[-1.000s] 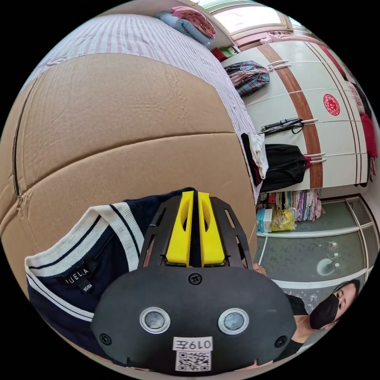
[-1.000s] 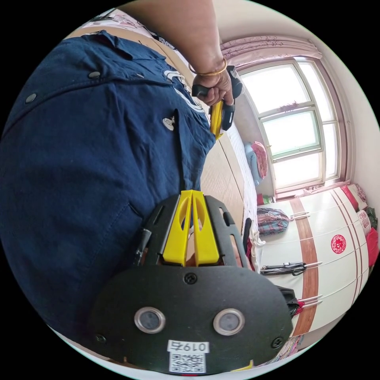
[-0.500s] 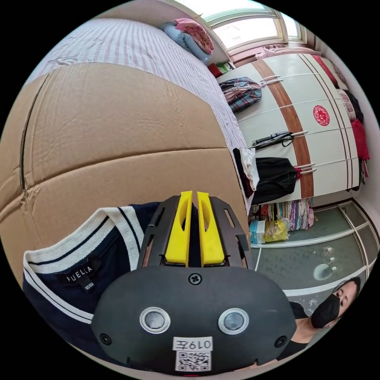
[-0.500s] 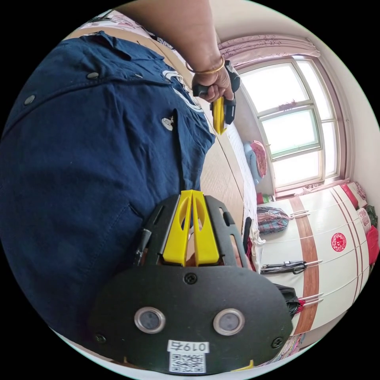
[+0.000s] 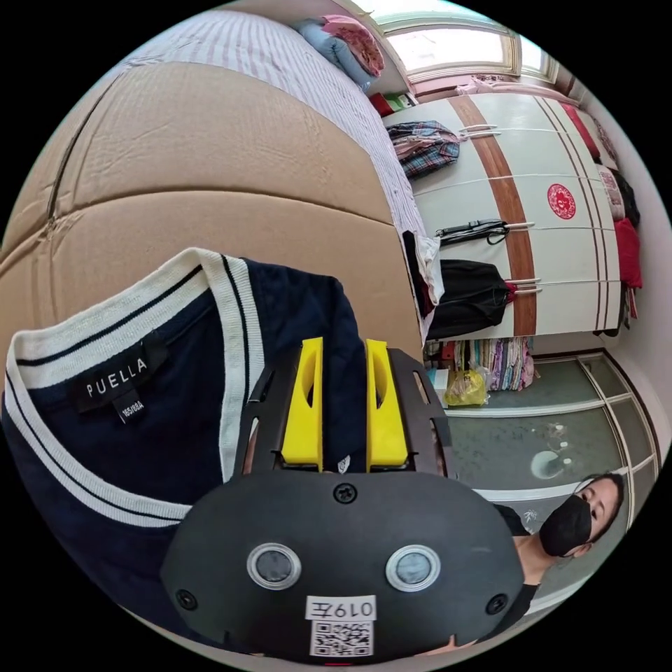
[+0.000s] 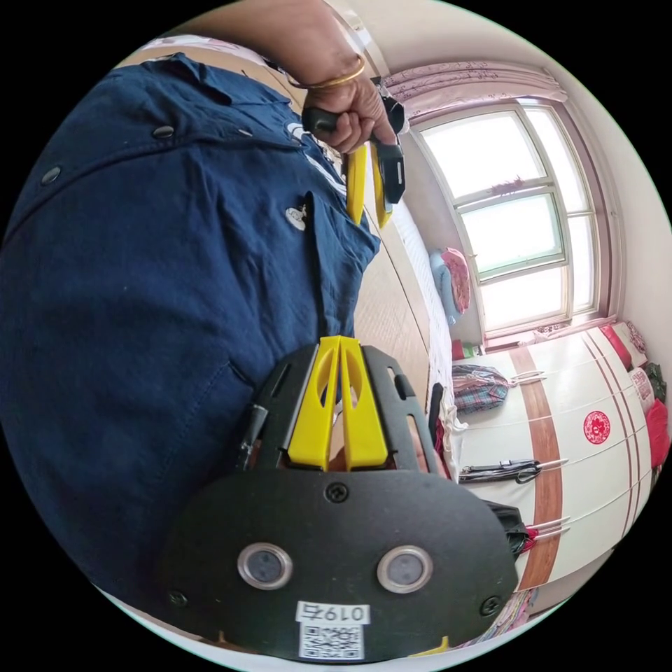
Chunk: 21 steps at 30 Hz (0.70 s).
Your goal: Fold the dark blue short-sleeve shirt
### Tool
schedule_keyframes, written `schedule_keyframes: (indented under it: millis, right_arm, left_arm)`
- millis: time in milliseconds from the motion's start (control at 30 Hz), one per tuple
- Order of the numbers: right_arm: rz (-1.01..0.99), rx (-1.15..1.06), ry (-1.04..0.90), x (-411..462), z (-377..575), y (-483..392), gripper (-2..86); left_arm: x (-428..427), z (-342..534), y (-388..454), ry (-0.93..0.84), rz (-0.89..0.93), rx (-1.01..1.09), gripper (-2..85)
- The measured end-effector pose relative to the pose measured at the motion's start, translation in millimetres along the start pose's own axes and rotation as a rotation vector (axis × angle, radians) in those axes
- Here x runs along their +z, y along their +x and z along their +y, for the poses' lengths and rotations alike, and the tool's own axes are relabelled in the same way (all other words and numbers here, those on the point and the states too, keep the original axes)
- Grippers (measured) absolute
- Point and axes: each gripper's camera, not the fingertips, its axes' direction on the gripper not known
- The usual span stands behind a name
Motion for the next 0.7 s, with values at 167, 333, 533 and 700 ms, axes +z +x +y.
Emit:
schedule_keyframes:
  millis: [167,333,533,700]
  right_arm:
    - [-0.001,0.0,0.001,-8,-5,-4,-0.7]
    - [0.001,0.004,0.004,-17,-11,-8,-0.7]
    - [0.004,0.008,0.002,-28,-18,-11,-0.7]
    - [0.005,0.003,0.0,-40,-25,-12,-0.7]
  left_arm:
    - [8,-5,9,-0.021,-0.025,0.019,5.6]
    - [5,-1,14,-0.002,-0.064,0.039,2.2]
    - [15,10,23,-0.021,-0.127,0.053,2.6]
    - [5,32,29,0.022,-0.034,0.056,6.0]
